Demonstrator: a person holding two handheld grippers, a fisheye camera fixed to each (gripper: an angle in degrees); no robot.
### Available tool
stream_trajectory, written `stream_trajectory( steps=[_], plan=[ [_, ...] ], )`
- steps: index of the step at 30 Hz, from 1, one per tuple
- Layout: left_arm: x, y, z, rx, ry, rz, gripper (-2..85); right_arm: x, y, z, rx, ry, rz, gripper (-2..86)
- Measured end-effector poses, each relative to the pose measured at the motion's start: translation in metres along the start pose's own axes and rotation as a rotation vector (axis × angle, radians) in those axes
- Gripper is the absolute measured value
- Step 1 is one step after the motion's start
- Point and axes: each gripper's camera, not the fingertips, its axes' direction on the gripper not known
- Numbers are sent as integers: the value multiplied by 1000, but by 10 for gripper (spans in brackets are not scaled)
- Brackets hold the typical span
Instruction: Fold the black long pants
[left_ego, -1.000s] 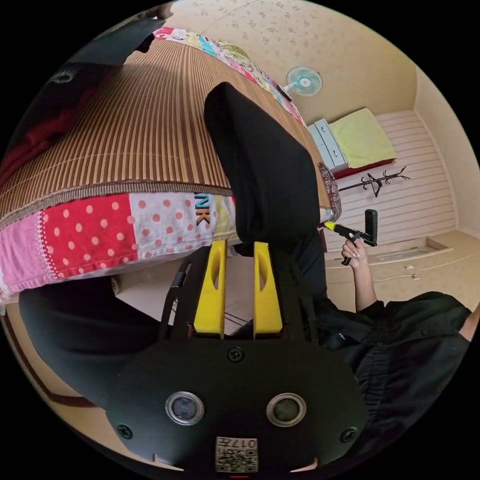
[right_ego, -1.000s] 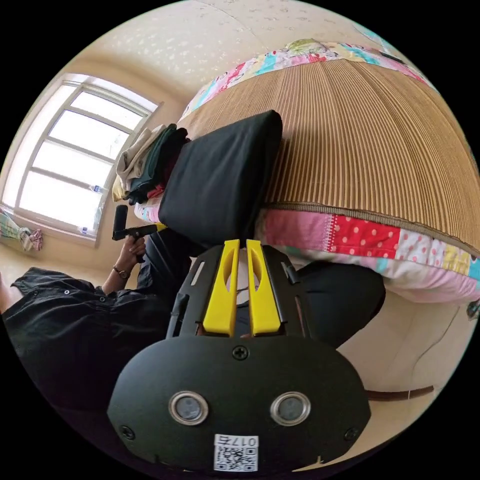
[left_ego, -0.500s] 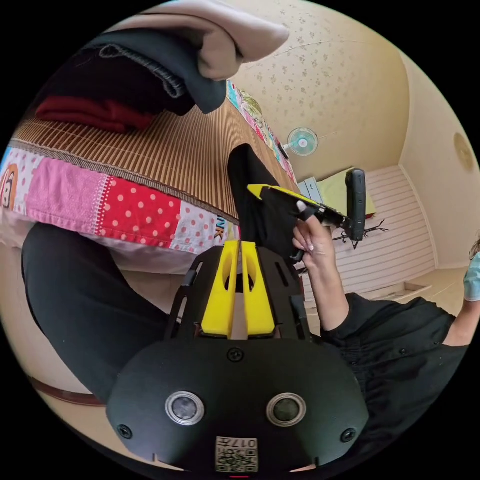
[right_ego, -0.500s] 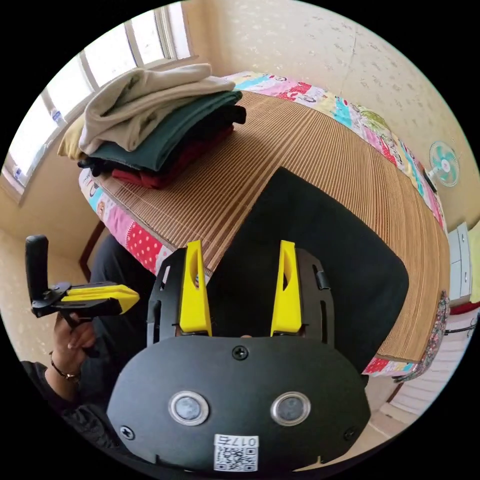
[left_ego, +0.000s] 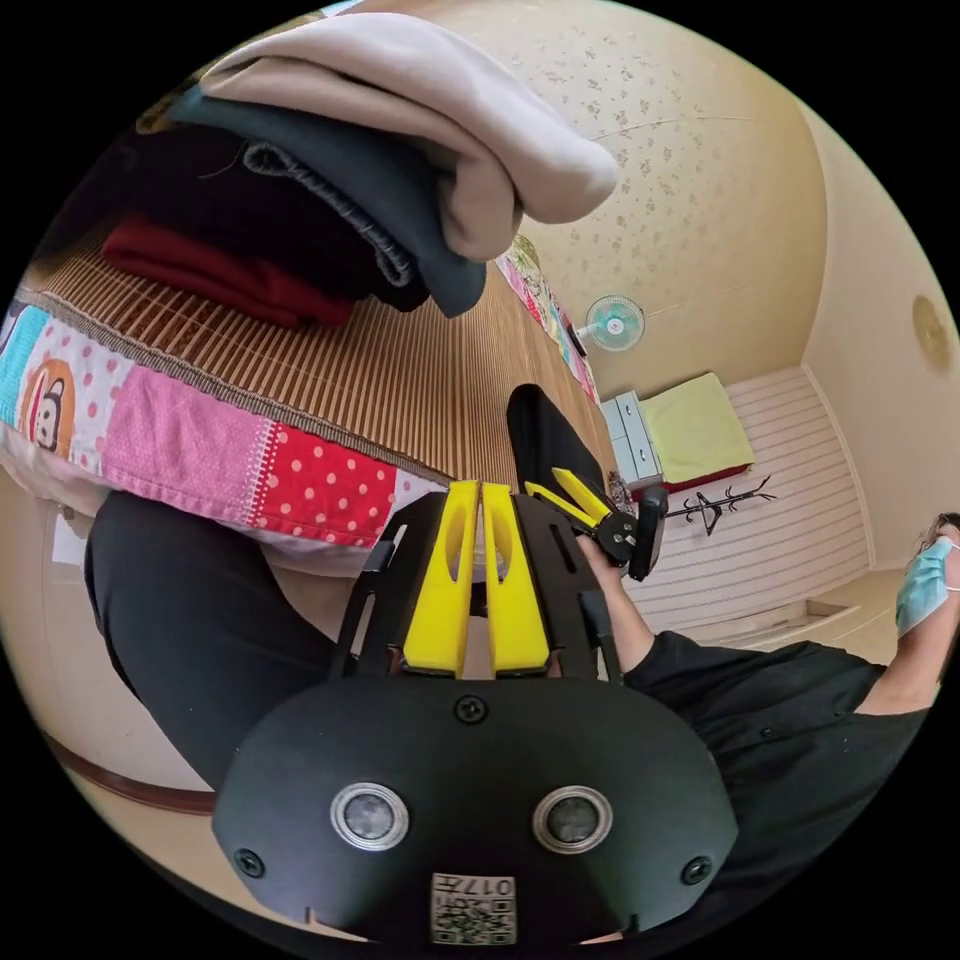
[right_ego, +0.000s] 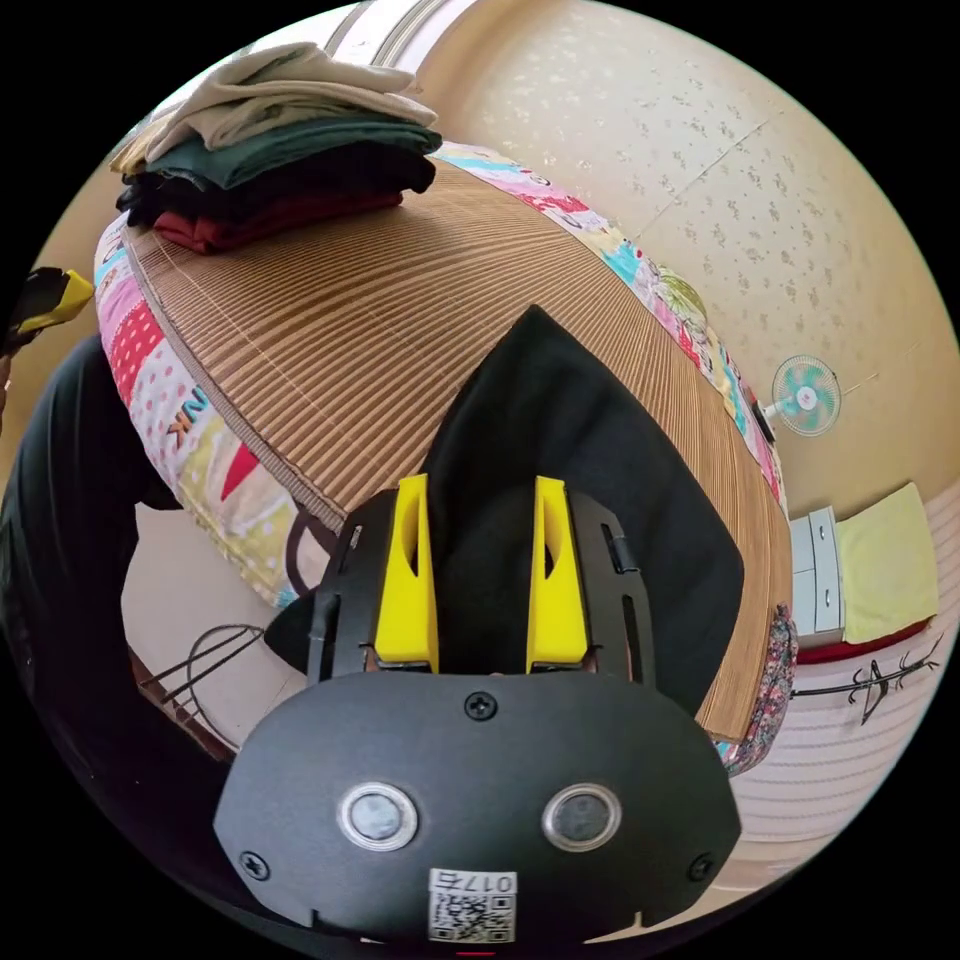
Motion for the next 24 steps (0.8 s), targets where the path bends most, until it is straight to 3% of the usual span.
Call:
stream_trajectory(
  steps=[7, 13, 17, 24],
  plan=[
    [29, -5, 55, -123, -10, 37, -10, 133, 81, 38, 9, 158, -50, 138],
    [26, -11, 57, -86, -38, -4, -10, 281, 184, 69, -85, 192, 34, 137],
    [26, -17, 43, -31, -66, -23, -9, 370, 241, 87, -286, 283, 295, 134],
    [40, -10, 24, 86, -96, 11, 2, 433, 274, 85, -344, 272, 675, 122]
  ],
)
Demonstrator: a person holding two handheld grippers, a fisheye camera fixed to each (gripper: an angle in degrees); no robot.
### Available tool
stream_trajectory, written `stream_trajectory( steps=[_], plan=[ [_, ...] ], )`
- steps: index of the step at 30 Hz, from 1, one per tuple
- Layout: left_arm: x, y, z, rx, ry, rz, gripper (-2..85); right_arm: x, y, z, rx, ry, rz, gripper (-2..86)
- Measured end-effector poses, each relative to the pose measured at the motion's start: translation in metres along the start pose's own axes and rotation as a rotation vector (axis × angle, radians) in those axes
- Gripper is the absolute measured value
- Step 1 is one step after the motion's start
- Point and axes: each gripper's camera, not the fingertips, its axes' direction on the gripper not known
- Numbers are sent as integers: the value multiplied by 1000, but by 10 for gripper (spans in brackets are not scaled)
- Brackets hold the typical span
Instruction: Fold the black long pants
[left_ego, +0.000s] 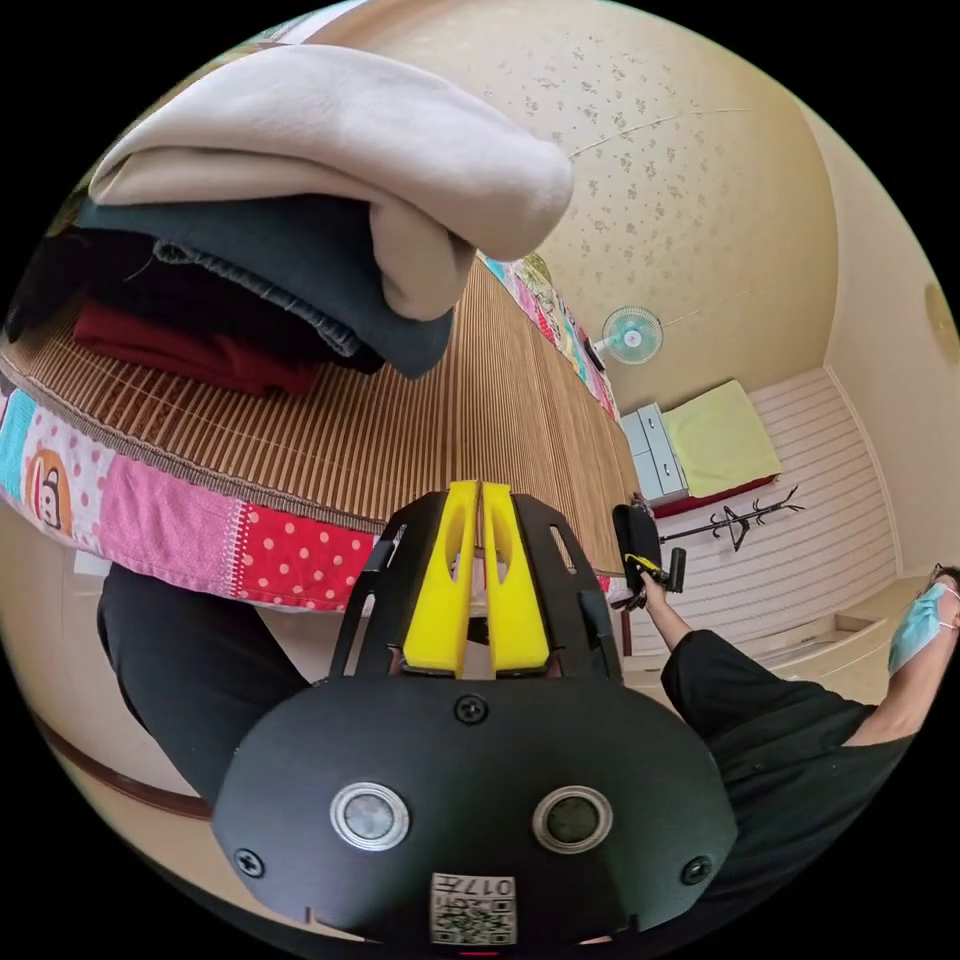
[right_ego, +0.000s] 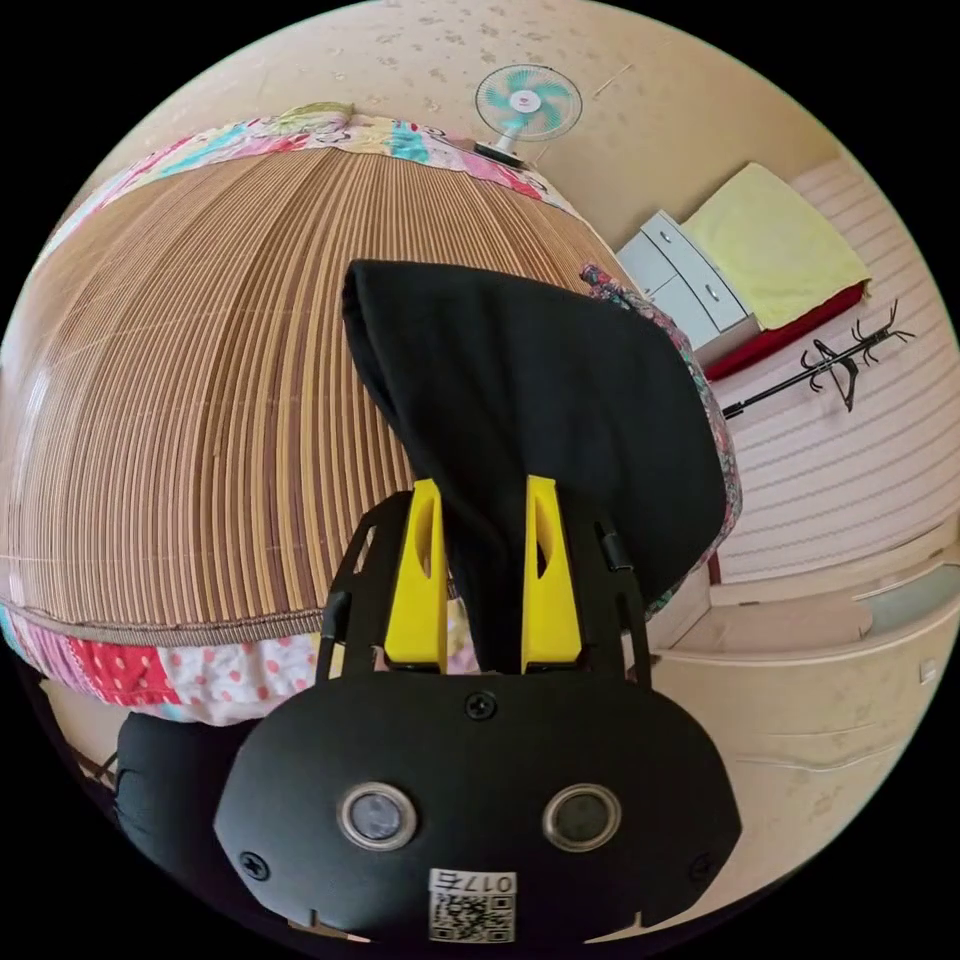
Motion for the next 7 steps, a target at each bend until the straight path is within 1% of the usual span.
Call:
stream_trajectory(
  steps=[2, 4, 6, 7],
  plan=[
    [7, 7, -4, 33, -23, 29, 22, -8, 7, -10, -16, 47, 22, 110],
    [20, 17, -11, 78, -95, 69, 48, -16, 23, -25, 25, 62, 46, 96],
    [30, 21, -20, 124, -152, 102, 59, -19, 44, -45, 94, -38, 68, 77],
    [37, 22, -27, 164, -184, 125, 65, -18, 60, -58, 147, -161, 75, 59]
  ],
)
